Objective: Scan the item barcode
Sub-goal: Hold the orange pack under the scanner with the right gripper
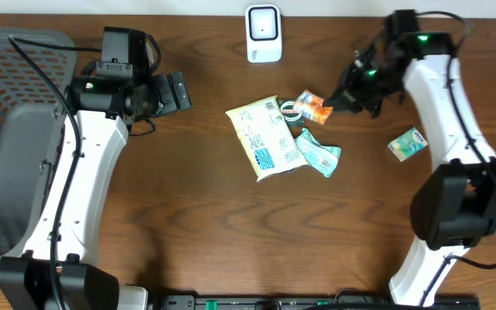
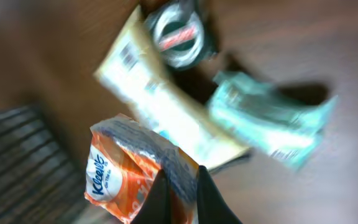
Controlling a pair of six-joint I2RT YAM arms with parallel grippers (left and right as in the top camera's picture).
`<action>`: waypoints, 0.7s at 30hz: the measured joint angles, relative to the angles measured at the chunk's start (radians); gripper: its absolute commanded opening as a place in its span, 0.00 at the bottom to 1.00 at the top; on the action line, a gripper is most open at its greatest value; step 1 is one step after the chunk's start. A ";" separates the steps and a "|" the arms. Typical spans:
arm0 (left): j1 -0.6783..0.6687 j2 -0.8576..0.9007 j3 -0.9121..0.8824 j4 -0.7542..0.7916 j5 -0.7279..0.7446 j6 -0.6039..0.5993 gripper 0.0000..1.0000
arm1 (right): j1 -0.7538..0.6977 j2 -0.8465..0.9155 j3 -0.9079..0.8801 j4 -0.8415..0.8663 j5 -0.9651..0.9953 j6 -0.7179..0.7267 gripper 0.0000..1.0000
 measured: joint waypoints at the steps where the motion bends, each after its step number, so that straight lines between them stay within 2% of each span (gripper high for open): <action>1: 0.000 0.000 0.000 0.000 0.000 0.000 0.98 | 0.023 0.000 0.000 0.024 0.050 -0.011 0.01; 10: 0.000 0.000 0.000 0.000 0.000 0.000 0.98 | 0.228 0.000 0.000 0.373 0.462 -0.066 0.01; 17: 0.000 0.000 0.000 0.000 0.000 0.000 0.98 | 0.293 0.021 0.002 0.762 0.764 -0.106 0.01; 21: 0.000 0.000 0.000 0.000 0.000 0.000 0.98 | 0.319 0.086 0.003 0.971 0.851 -0.173 0.01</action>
